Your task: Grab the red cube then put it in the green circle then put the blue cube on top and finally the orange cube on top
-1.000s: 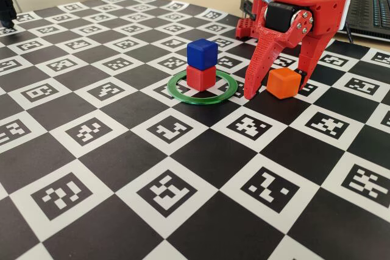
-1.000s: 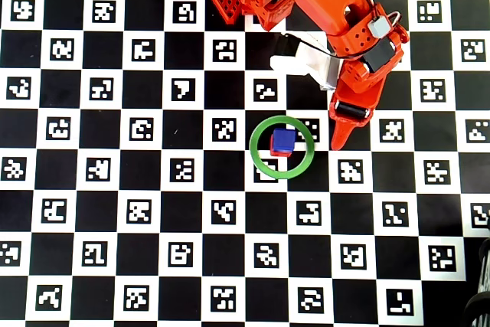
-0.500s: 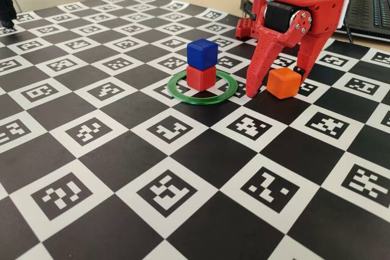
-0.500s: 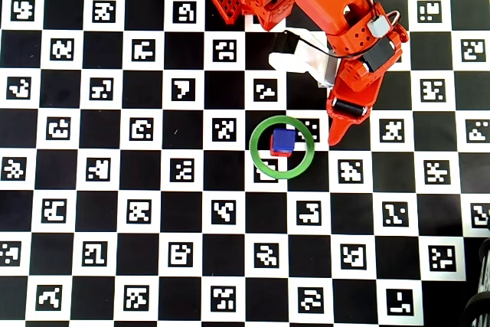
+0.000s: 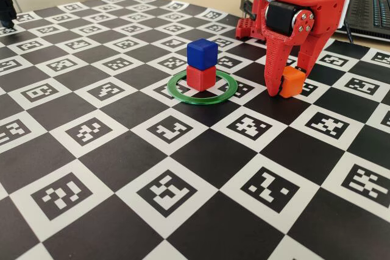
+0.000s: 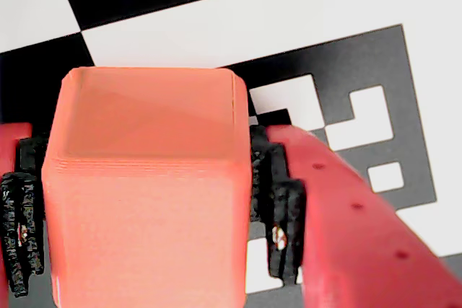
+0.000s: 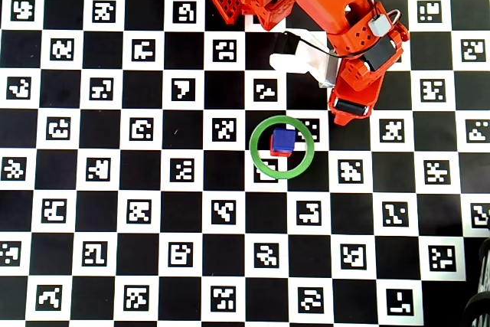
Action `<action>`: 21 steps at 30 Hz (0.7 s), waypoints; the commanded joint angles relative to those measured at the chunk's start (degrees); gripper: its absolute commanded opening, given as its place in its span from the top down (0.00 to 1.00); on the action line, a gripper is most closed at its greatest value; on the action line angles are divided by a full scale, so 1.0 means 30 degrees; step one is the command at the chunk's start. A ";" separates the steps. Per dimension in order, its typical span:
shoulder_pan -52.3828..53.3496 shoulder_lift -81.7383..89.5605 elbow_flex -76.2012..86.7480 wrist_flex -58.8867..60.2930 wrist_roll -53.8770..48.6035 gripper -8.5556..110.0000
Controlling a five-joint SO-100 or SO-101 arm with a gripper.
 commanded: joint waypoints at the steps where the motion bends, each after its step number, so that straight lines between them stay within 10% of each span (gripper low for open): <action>1: 0.0381 0.0967 -0.1230 0.0850 -0.0381 0.83; 21: 0.5654 0.2402 -1.1074 1.1367 -0.9873 0.82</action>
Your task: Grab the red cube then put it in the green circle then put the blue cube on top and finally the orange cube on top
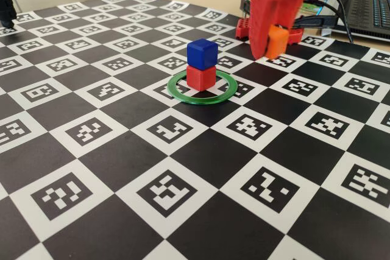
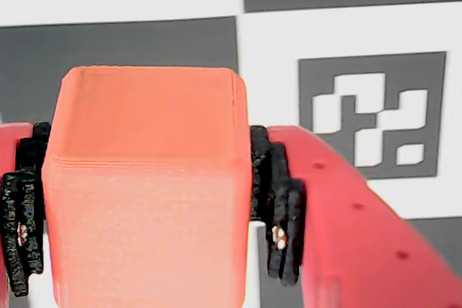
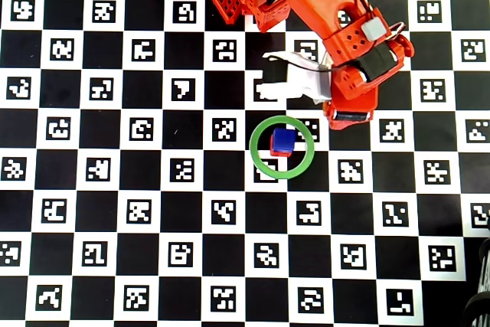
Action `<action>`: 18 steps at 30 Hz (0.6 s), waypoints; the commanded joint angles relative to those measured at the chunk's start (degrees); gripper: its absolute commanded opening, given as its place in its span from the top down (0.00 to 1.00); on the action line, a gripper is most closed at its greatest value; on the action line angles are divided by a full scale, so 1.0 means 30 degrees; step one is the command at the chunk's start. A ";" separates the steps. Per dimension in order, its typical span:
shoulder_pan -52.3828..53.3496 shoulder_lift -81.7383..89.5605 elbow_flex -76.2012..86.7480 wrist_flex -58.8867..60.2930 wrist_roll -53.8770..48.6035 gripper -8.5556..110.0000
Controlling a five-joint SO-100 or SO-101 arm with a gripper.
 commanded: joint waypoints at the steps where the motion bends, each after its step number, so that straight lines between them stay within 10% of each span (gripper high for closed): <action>1: 0.1494 0.1289 -0.3516 0.1436 -0.0996 0.82; 18: 0.4277 0.0674 -0.5420 0.2666 -0.5068 0.82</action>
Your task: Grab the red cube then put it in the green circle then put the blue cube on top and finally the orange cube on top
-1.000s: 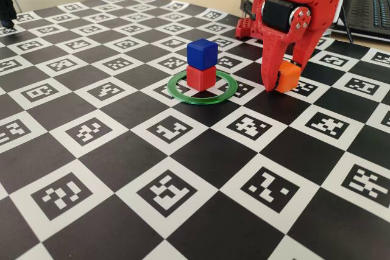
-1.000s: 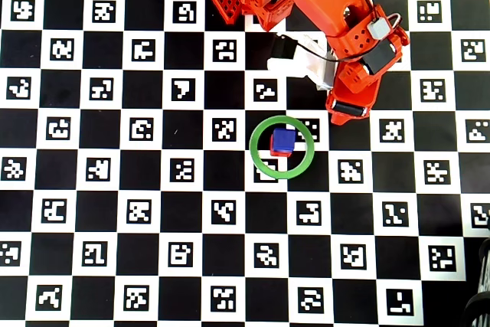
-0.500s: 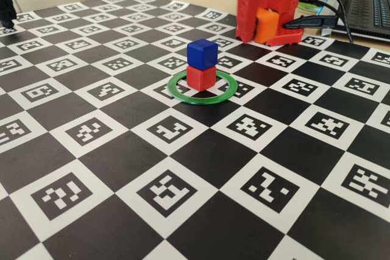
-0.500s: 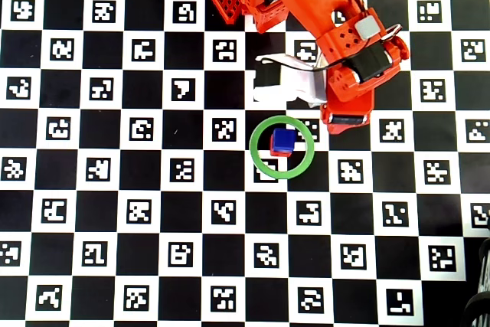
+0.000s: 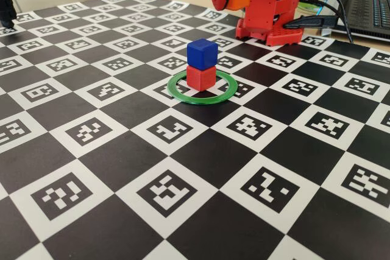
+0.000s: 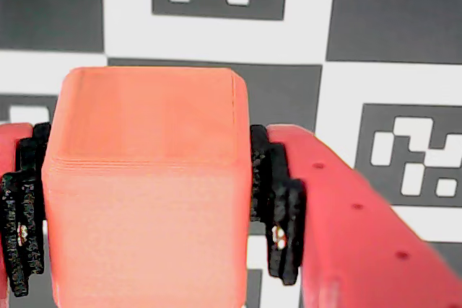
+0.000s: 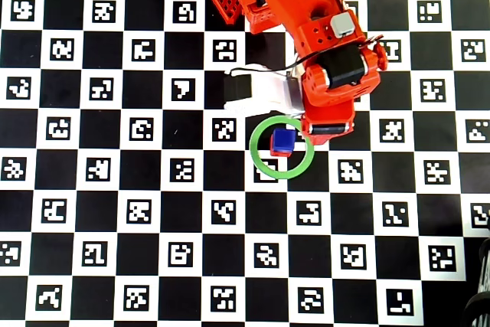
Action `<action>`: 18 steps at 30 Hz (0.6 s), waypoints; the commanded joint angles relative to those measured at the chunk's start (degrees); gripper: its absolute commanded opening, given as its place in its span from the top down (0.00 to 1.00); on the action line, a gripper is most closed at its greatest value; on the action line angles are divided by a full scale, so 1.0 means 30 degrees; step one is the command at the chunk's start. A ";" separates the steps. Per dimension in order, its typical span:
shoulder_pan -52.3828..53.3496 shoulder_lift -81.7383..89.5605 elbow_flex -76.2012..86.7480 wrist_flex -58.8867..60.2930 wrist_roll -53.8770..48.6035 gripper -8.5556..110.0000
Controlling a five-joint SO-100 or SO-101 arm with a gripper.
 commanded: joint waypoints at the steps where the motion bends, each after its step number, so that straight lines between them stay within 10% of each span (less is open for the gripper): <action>1: 0.0820 0.0586 -0.1699 -0.0469 -0.0322 0.82; 18: 0.2051 0.0527 0.1934 -0.3721 -0.0674 0.82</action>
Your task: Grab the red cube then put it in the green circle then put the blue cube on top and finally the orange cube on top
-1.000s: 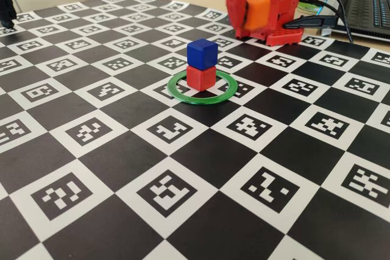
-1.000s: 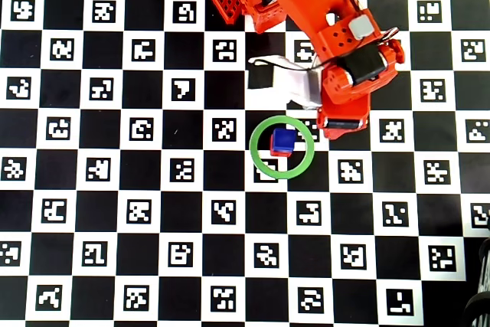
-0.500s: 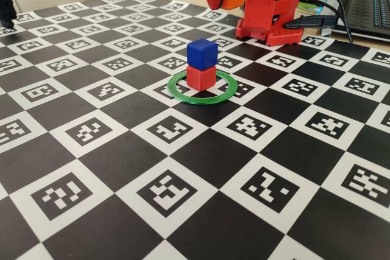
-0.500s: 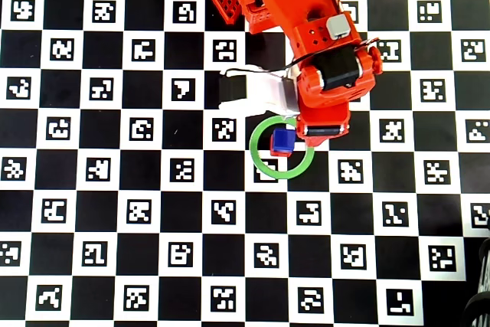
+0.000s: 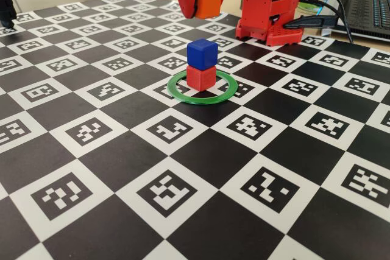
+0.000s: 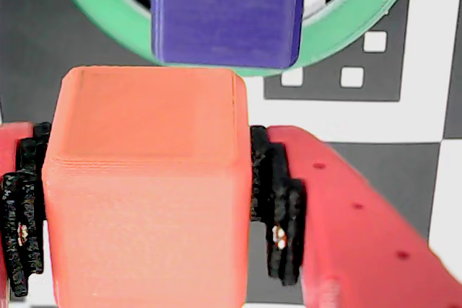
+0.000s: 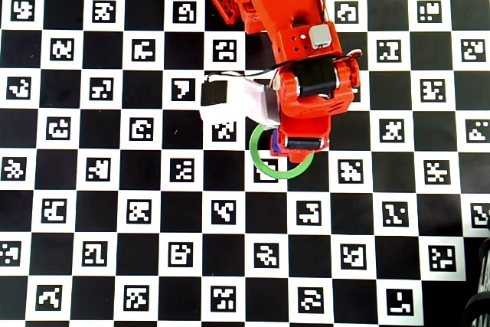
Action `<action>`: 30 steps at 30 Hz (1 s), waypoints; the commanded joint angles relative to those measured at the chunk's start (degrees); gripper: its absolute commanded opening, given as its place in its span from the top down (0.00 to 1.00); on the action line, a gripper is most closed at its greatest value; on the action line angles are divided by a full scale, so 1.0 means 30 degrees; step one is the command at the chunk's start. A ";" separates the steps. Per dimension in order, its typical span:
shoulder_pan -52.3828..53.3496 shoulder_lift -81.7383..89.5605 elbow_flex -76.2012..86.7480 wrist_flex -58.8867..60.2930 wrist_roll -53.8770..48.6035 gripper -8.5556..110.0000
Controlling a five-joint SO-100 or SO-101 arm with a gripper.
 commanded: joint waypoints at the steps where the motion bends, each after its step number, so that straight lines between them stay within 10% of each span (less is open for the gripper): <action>1: 0.0264 0.0527 0.0088 -0.0469 -0.0088 0.82; 30: 0.0615 0.0264 0.3369 -0.3076 -0.0059 0.83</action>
